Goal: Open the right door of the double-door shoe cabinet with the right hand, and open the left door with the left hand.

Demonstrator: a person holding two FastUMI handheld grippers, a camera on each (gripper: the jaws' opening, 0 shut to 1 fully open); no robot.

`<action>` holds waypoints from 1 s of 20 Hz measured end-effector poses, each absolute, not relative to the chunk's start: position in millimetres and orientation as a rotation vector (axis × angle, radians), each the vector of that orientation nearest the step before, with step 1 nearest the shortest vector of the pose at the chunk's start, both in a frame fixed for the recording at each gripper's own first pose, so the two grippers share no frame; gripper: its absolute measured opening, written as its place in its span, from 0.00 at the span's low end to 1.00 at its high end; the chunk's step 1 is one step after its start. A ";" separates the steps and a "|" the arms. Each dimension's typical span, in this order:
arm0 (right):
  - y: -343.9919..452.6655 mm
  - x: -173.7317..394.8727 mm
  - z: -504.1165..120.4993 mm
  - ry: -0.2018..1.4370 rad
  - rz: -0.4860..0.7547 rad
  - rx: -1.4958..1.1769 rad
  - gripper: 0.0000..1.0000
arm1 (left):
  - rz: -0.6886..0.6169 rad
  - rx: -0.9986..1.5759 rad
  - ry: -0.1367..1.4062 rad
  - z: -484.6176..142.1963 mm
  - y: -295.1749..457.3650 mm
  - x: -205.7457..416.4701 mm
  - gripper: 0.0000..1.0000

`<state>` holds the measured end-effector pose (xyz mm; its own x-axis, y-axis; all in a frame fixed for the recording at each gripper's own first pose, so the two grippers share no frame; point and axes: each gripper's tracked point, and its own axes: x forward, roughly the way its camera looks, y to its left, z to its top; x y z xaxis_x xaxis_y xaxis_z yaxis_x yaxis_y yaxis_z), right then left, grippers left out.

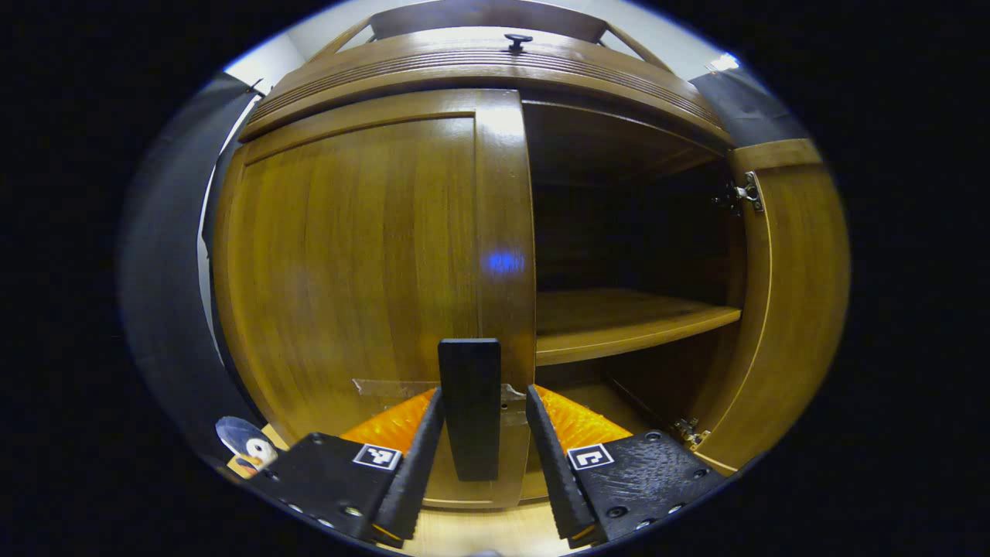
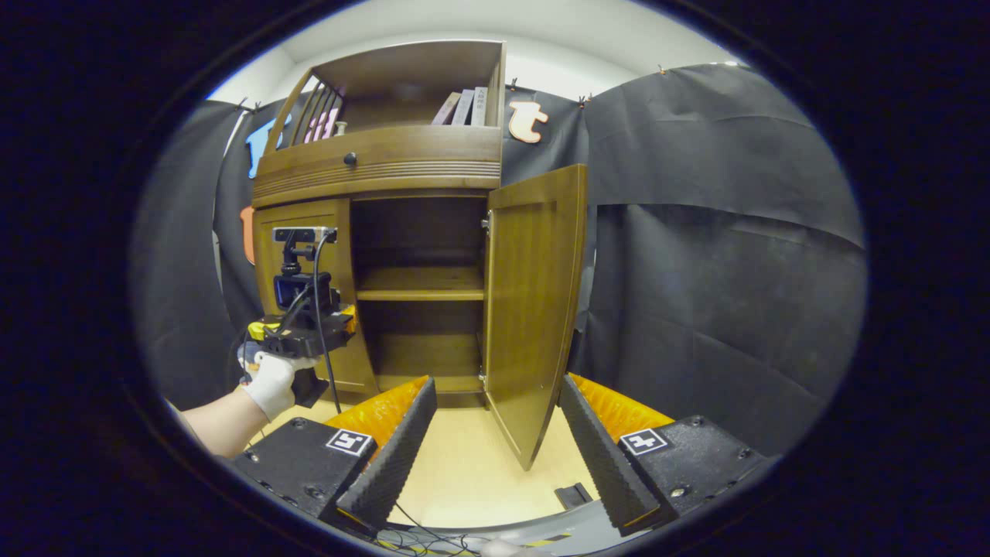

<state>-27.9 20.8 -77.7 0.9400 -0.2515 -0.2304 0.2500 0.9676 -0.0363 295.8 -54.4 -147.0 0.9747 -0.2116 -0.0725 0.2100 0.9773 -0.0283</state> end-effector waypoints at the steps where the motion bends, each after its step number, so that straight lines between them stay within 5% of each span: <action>1: 21.9 -27.2 -76.3 0.237 -0.255 -0.004 1.00 | -0.199 -0.016 0.076 -149.6 -52.0 299.5 0.63; 2: 20.7 -26.3 -79.0 0.238 -0.257 -0.004 1.00 | -0.192 -0.019 0.082 -151.0 -47.8 299.1 0.60; 3: 20.7 -26.6 -79.8 0.238 -0.256 -0.003 1.00 | -0.210 -0.037 0.094 -152.8 -51.0 301.0 0.35; 5: 20.5 -26.7 -80.3 0.233 -0.255 -0.003 1.00 | -0.233 -0.052 0.099 -151.6 -52.0 298.5 0.39; 6: 18.8 -27.2 -80.8 0.233 -0.260 -0.002 1.00 | -0.245 -0.045 0.111 -154.4 -50.4 297.0 0.30; 8: 18.3 -29.8 -82.6 0.237 -0.263 0.006 1.00 | -0.257 -0.058 0.111 -152.7 -49.7 293.5 0.34; 10: 19.4 -31.1 -77.2 0.223 -0.263 0.005 1.00 | -0.269 -0.067 0.116 -152.6 -48.1 286.4 0.19; 20: 37.2 -46.1 -73.4 0.223 -0.210 -0.013 1.00 | -0.324 -0.040 0.102 -154.0 -26.8 238.3 0.19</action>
